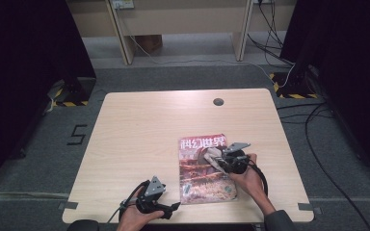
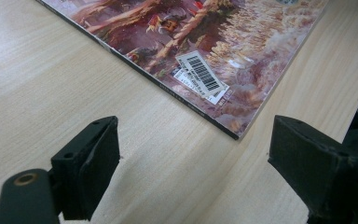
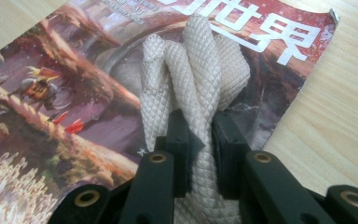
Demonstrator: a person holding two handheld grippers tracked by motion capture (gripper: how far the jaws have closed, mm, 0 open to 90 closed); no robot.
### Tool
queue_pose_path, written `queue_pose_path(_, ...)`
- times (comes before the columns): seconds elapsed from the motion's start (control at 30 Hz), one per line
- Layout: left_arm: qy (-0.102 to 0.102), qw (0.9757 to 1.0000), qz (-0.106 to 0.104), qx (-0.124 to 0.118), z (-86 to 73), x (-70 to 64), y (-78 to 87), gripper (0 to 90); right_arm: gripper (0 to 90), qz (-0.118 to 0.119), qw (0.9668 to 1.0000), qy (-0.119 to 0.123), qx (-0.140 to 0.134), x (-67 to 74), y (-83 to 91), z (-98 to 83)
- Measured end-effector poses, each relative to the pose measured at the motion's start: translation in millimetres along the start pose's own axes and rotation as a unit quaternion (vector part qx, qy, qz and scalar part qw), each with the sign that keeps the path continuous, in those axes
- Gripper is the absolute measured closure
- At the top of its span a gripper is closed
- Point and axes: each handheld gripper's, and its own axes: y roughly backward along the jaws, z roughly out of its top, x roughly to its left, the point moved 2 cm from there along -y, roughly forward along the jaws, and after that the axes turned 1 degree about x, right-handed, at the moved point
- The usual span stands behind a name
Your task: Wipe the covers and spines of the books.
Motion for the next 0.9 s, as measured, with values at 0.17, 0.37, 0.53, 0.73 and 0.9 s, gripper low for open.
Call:
queue_pose_path(0.17, 0.000, 1.0000, 0.001, 0.001, -0.5, 0.5, 0.4, 15.9, 79.4, 0.012, 0.9997, 0.020, 0.005, 11.8, 0.7, -0.6)
queue_pose_path(0.37, 0.001, 1.0000, 0.002, 0.000, -0.4, 0.5, 0.6, 15.9, 79.4, -0.011, 0.9999, -0.003, -0.002, -6.8, 2.5, -3.1)
queue_pose_path(0.53, 0.000, 1.0000, 0.001, 0.001, -0.4, 0.2, 0.1, 15.9, 79.3, -0.019, 0.9993, -0.032, -0.009, -23.4, 4.7, -6.5)
queue_pose_path(0.73, -0.001, 1.0000, 0.001, 0.001, -0.4, 0.1, 0.2, 16.0, 79.4, -0.026, 0.9990, -0.037, -0.007, -27.1, 4.1, -5.1)
queue_pose_path(0.9, -0.001, 1.0000, 0.001, 0.002, -0.5, -0.1, -0.2, 15.9, 79.5, -0.014, 0.9998, -0.015, 0.000, -14.3, 4.7, -4.7)
